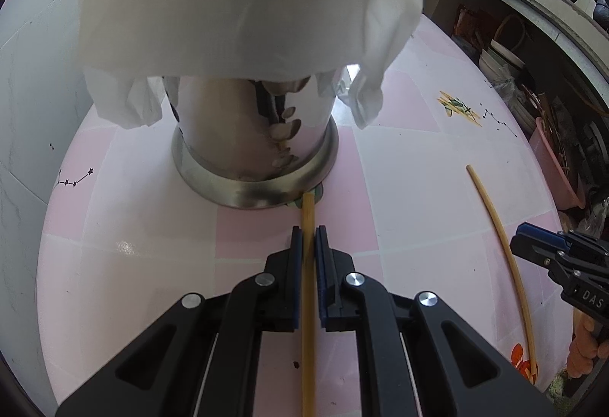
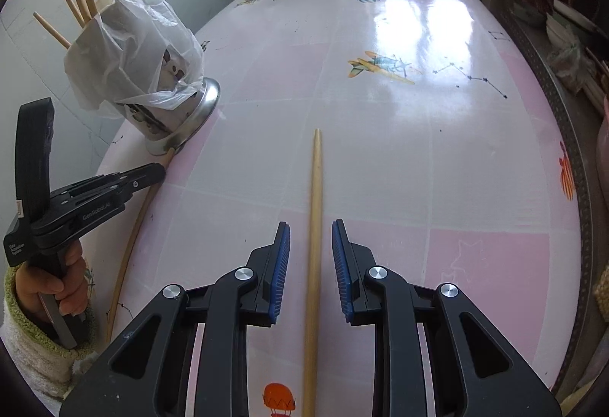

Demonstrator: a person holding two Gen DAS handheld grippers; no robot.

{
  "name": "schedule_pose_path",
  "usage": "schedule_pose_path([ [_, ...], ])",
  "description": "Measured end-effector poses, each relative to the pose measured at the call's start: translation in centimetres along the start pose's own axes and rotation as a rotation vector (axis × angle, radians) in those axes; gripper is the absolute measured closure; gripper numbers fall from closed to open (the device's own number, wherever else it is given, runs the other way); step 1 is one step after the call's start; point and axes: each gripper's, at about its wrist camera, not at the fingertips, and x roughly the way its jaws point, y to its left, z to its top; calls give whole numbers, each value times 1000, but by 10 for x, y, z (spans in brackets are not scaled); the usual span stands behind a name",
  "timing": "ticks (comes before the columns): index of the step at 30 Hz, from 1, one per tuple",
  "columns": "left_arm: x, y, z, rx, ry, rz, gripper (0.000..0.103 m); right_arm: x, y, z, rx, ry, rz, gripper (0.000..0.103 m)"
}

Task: Organize utensils
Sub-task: 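Lift the chopstick toward the holder with left tool while right tool lifts its chopstick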

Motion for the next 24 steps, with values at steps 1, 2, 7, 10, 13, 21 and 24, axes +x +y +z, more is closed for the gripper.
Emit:
schedule_pose_path([
  [1,0,2,0,-5,-1,-4,97,2,2,4,-10,1,-10,79],
  [2,-1,4,0,-8,-2,-11,97,4,4,7,-21,3,-18,79],
  [7,-1,8,0,-21,-3,-38,97,14,11,19,-63,21,-63,79],
  [10,-2,10,-1,-27,-4,-49,97,19,16,22,-86,32,-96,80],
  [13,-2,12,0,-28,-6,-56,97,24,16,21,-96,49,-119,86],
  [21,-6,17,-3,-39,-25,-69,97,13,11,18,-63,20,-108,98],
  [24,-17,22,-3,-57,-59,-91,97,-3,8,22,-17,-22,-36,98],
])
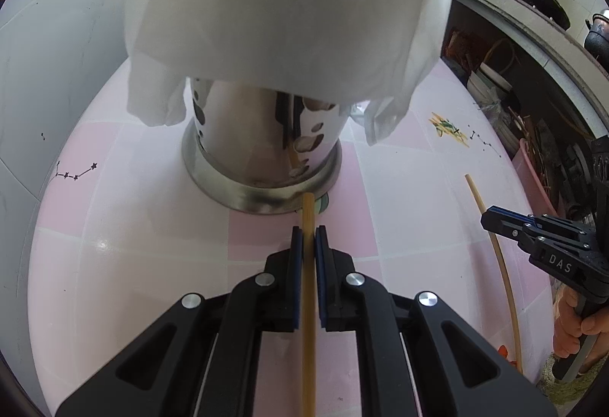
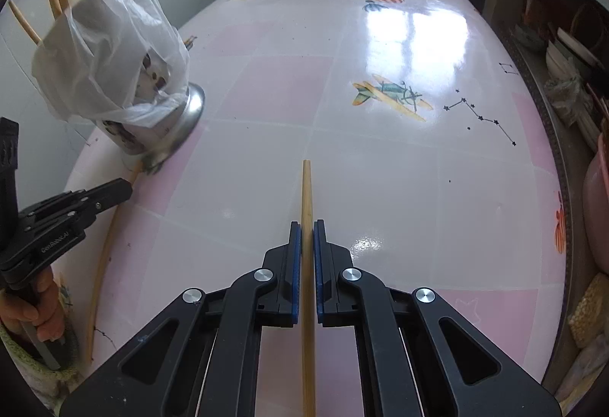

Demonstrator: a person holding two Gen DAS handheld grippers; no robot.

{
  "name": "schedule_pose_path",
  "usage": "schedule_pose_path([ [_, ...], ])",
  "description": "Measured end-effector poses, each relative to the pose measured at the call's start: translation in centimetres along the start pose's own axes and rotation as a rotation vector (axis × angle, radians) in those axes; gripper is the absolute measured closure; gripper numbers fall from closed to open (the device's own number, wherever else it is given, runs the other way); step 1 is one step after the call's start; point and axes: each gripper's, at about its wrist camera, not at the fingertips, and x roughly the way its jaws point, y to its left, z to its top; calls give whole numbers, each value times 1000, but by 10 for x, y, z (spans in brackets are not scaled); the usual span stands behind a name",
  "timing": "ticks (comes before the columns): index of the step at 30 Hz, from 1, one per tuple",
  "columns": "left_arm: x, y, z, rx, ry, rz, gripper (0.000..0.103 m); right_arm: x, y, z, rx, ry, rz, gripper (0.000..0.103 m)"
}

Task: Organize utensils
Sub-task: 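Lift the chopstick toward the holder with left tool while right tool lifts its chopstick, then drop the chopstick into the holder with left tool while right tool carries its chopstick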

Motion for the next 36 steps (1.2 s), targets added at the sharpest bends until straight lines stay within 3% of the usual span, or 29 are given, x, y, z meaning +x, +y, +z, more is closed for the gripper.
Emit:
schedule_pose_path([
  [11,-103,13,-5,-19,-279,-129,97,-80,-23,-4,127,-193,281,98],
  [19,-182,7,1,9,-484,-149,97,-86,-13,-4,134,-218,323,98],
  [30,-272,-9,69,36,-735,-203,97,-84,-16,-7,135,-222,347,98],
  [36,-285,-18,112,47,-854,-119,97,-79,-20,-7,148,-218,360,98],
])
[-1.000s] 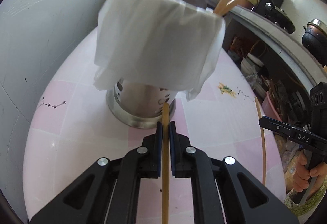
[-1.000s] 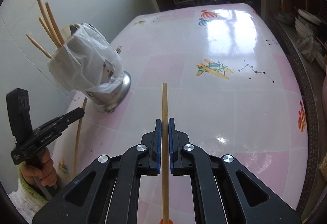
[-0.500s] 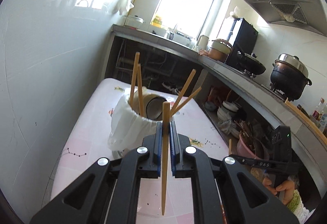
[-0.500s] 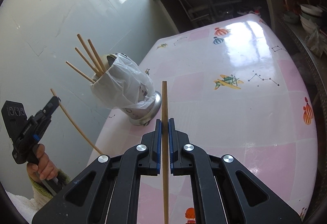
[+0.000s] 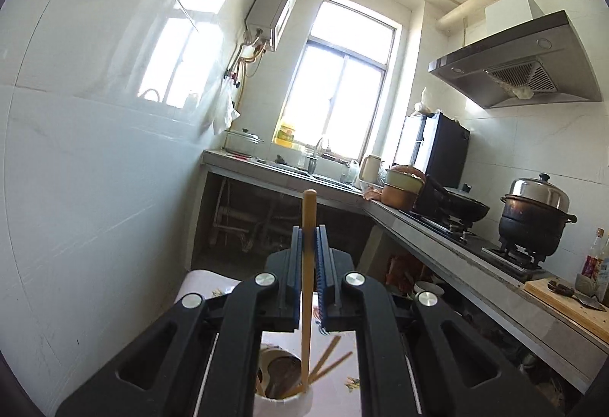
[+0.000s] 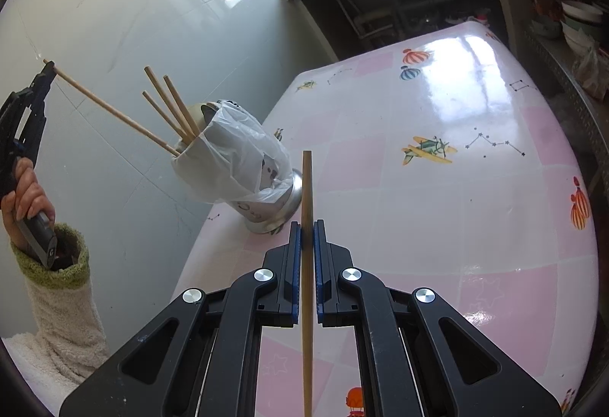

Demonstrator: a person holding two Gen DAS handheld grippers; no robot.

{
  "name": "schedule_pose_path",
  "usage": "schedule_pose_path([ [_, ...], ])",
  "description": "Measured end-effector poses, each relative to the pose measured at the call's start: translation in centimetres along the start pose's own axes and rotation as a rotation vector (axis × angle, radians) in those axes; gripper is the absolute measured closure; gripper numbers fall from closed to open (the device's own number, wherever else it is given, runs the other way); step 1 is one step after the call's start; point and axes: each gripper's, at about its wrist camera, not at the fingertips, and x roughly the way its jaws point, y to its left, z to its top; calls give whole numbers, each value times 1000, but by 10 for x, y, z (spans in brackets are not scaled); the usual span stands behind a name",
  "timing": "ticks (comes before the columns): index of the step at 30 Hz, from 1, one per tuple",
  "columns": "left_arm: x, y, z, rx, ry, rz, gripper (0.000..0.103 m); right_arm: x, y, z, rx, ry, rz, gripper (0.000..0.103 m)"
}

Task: Organize utensils
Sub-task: 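Drop the chopstick into the holder with left tool while right tool carries its chopstick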

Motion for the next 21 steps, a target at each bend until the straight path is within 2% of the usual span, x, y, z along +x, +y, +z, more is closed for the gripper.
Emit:
schedule_pose_path([
  [5,32,2,-4,42,-3,83,97,3,-6,1,12,6,6,98],
  [12,70,15,-43,58,66,143,97,9,-10,2,22,17,13,98],
  [21,99,24,-91,65,196,140,97,9,-8,1,19,16,12,98],
])
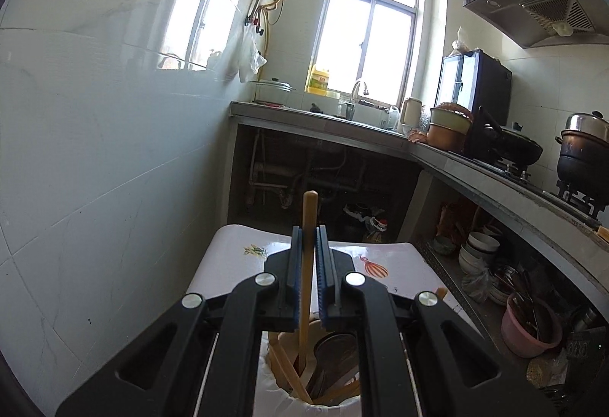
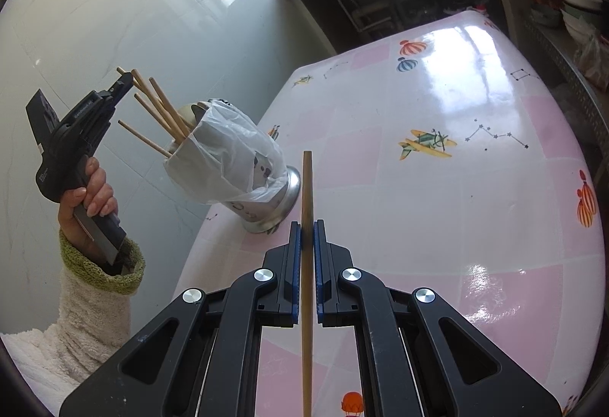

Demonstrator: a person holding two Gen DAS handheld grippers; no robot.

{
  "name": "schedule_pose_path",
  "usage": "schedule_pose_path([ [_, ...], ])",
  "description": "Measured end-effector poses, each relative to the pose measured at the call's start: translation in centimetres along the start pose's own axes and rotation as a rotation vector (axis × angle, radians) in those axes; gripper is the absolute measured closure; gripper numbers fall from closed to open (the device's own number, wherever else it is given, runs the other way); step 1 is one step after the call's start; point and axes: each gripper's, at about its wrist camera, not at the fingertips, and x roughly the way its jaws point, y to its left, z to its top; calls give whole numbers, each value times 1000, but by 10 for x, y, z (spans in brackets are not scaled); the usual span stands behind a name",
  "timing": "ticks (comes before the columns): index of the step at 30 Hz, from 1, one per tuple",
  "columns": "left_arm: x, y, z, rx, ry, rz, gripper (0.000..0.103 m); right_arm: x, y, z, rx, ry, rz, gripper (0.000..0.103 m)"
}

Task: Organize utensils
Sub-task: 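Drop the chopstick into the holder with left tool while right tool carries its chopstick, then carry the held chopstick over the bagged holder with right tool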

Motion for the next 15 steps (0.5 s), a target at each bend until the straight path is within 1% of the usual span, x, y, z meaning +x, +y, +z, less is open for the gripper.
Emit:
schedule_pose_path([
  [1,3,-1,-5,10,19,-3,97,-1,1,0,-2,-2,0,98],
  [2,2,-4,-8,26,5,14,97,-2,1,0,-4,-4,0,98],
  [4,0,-6,-11,57,6,17,97,-5,3,0,-7,-10,-1,98],
  [6,-2,-5,-10,49,20,3,97,-8,4,1,-9,-16,-1,98],
  [8,-2,-3,-10,53,33,16,97,-10,6,1,-13,-21,2,98],
  [14,-1,5,-5,17,76,-6,96,-17,12,3,-31,-33,2,98],
  [15,-1,7,-4,4,83,-17,94,-19,12,4,-32,-37,0,98],
])
